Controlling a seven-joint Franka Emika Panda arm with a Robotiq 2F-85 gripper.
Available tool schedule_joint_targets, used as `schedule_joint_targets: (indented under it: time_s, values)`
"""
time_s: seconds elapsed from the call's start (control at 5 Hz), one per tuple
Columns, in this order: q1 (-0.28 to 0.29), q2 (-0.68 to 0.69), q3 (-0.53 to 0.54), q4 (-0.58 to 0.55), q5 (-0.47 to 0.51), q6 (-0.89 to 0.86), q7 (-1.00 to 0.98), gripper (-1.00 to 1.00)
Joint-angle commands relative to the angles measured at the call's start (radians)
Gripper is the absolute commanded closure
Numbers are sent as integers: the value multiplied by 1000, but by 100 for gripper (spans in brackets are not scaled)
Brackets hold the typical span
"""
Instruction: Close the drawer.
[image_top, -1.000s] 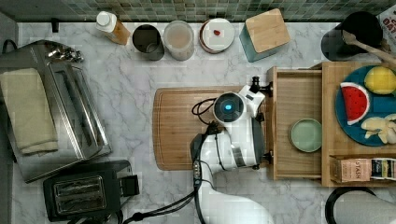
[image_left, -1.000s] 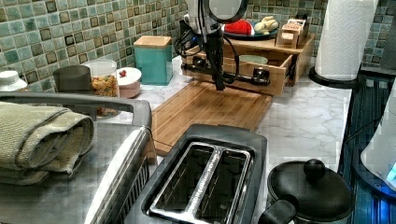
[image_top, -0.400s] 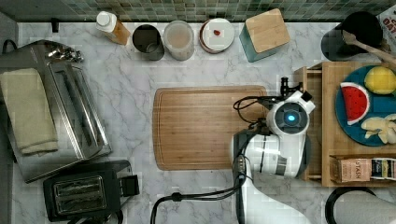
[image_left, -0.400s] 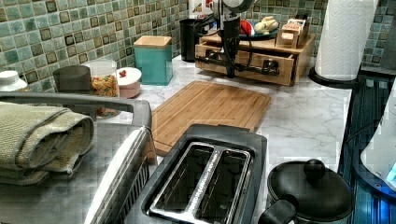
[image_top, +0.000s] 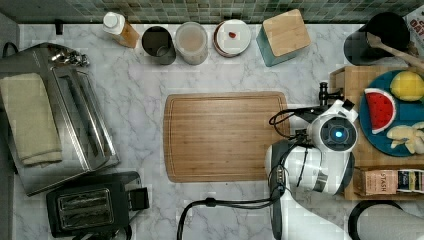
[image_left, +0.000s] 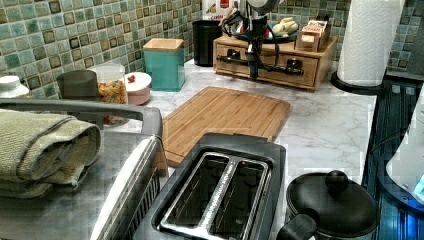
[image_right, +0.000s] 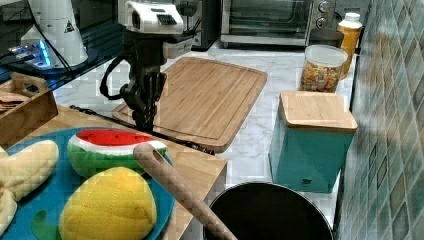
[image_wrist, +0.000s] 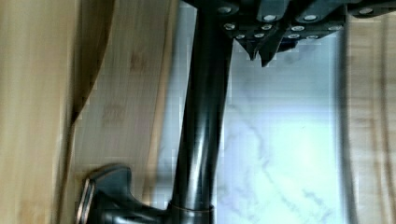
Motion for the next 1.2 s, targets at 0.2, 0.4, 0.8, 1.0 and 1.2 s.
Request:
schedule_joint_targets:
  time_s: [0.2,0.4,0.8,1.0,1.2]
  values:
    - [-167,70,-56,254,110,-3,-209,100]
    - [-166,70,-57,254,110,-3,-209,100]
    - [-154,71,-70,254,119,-2,-215,100]
    - [-153,71,-71,254,119,-2,-215,100]
    - [-146,71,-78,254,124,-2,-218,100]
